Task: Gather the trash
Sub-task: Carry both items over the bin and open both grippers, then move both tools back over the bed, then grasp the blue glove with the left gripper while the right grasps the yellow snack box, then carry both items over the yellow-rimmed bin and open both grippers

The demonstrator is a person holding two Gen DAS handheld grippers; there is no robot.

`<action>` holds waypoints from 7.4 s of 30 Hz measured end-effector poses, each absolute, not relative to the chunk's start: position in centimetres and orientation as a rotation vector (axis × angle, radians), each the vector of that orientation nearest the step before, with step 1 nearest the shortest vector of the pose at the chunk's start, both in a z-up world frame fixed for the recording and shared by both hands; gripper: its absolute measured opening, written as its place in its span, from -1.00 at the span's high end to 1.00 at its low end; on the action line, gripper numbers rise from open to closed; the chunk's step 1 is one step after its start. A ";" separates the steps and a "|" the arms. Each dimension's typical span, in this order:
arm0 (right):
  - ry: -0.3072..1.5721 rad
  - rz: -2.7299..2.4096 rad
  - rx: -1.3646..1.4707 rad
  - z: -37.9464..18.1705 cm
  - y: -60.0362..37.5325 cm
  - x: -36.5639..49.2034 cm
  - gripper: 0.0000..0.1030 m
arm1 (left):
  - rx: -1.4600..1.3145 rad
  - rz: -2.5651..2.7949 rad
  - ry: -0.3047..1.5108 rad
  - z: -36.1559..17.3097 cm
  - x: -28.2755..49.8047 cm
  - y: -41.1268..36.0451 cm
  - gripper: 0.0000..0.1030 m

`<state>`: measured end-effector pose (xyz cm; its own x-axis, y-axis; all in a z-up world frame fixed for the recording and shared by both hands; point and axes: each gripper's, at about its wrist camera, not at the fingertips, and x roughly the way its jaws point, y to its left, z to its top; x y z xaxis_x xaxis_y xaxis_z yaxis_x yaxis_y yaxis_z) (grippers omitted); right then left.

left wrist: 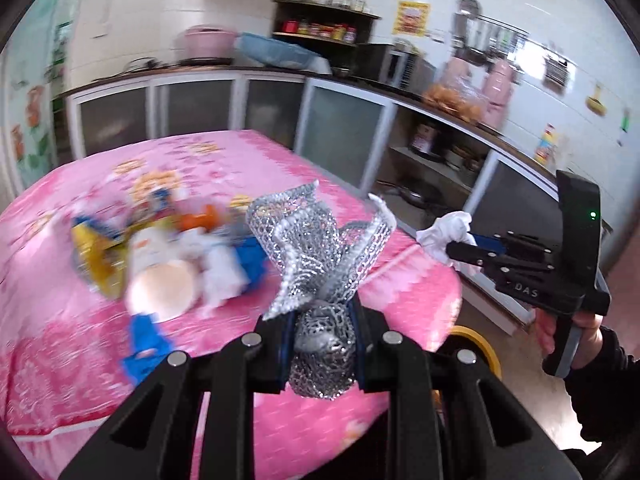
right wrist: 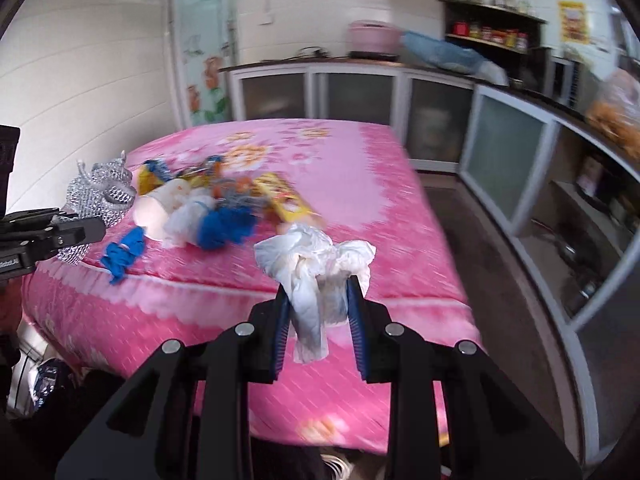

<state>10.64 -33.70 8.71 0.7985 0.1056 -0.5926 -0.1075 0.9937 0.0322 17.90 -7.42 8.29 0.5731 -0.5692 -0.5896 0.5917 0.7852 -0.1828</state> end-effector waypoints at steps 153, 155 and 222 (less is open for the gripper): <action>0.715 0.263 0.090 5.2 -26.5 25.6 0.94 | 0.009 -0.243 0.812 3.4 22.1 1.8 0.73; 0.705 0.257 0.089 5.5 -26.8 25.0 0.94 | 0.004 -0.242 0.803 3.7 21.7 2.0 0.73; 1.008 -0.434 0.441 -9.3 -57.3 -6.8 0.94 | 0.549 -1.199 0.973 -9.9 8.6 -50.2 0.53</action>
